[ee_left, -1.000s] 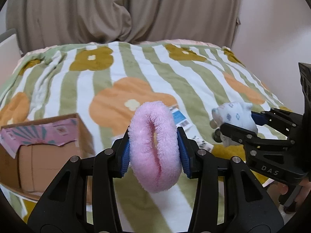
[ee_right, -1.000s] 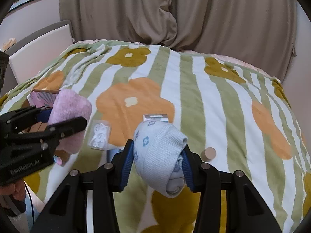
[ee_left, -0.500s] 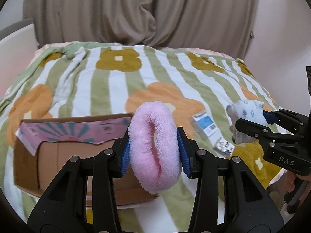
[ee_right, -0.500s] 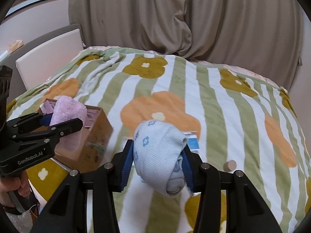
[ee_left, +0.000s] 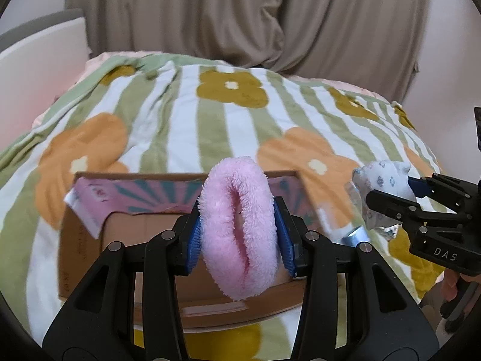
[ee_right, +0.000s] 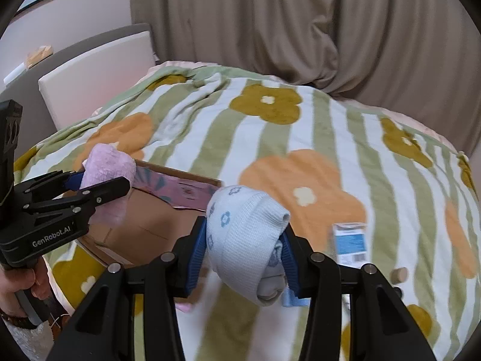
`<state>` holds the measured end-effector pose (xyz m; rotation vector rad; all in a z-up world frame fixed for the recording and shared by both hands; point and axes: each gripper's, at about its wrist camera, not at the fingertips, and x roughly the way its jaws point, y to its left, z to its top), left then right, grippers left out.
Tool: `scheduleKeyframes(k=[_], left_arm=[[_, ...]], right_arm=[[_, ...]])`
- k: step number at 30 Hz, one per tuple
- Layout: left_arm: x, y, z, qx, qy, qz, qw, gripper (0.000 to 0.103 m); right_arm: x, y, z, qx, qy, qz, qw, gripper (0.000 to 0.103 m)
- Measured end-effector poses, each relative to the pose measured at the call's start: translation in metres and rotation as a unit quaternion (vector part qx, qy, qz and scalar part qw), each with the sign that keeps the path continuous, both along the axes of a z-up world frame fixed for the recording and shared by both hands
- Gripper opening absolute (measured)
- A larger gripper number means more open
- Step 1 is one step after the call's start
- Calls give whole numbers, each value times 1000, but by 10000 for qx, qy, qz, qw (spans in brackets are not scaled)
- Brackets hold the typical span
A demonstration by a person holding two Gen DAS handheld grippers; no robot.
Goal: Organize objects
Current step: 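Carry the pink hair tie and sock roll over the cardboard box with both tools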
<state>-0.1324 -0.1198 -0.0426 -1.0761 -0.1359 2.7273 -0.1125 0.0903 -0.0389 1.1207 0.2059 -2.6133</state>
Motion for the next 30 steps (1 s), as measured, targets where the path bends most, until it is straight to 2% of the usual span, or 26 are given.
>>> scheduleKeyframes(k=[11, 16, 23, 30], left_arm=[[10, -80, -39, -24, -391, 449, 9982, 39], [9, -103, -60, 32, -614, 579, 9964, 39], [2, -111, -84, 162, -891, 656, 9937, 39], [0, -112, -83, 143, -893, 644, 9938, 39]], right_arm=[[-11, -77, -44, -124, -495, 411, 9978, 43], [-16, -102, -67, -112, -709, 445, 9964, 43], [-21, -120, -92, -50, -941, 435, 9946, 43], [-30, -125, -94, -70, -995, 391, 9942, 43]])
